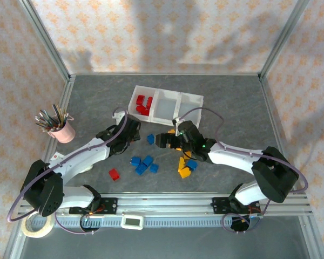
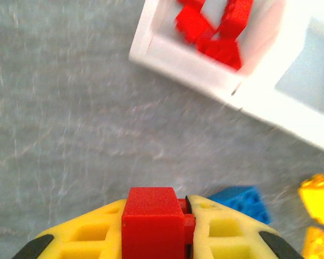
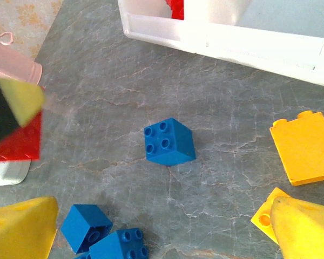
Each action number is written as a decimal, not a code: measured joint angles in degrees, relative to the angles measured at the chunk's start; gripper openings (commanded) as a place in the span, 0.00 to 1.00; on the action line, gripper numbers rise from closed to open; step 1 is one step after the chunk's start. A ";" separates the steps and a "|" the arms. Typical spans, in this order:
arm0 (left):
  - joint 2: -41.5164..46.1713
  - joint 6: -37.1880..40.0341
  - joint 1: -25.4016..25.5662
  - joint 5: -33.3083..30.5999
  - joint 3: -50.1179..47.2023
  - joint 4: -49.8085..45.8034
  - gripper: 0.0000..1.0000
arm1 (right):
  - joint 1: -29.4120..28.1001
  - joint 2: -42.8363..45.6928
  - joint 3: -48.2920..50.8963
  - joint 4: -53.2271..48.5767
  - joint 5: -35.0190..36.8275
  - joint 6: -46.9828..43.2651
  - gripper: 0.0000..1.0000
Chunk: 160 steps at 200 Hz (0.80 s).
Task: Sort the legos into containers by color
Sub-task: Pick up the lego from the bottom-left of the table, then place the lego in the container.
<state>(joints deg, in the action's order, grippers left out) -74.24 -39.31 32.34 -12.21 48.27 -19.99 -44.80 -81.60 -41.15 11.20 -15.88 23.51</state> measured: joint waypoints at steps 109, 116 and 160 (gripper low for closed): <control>-29.22 7.19 -4.70 -1.97 33.05 1.20 0.04 | 6.32 0.00 -3.50 0.44 4.76 -2.23 1.00; -31.41 7.41 -5.09 -2.01 35.34 1.14 0.04 | 6.49 0.00 -3.78 0.42 5.07 -2.54 1.00; -41.27 7.96 -8.28 -1.97 43.47 1.33 0.05 | 7.10 0.00 -4.57 0.37 5.84 -3.82 1.00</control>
<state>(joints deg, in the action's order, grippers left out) -115.50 -31.35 24.05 -14.17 91.74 -18.65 -37.69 -81.60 -45.71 11.57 -10.04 19.68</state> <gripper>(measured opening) 0.245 0.998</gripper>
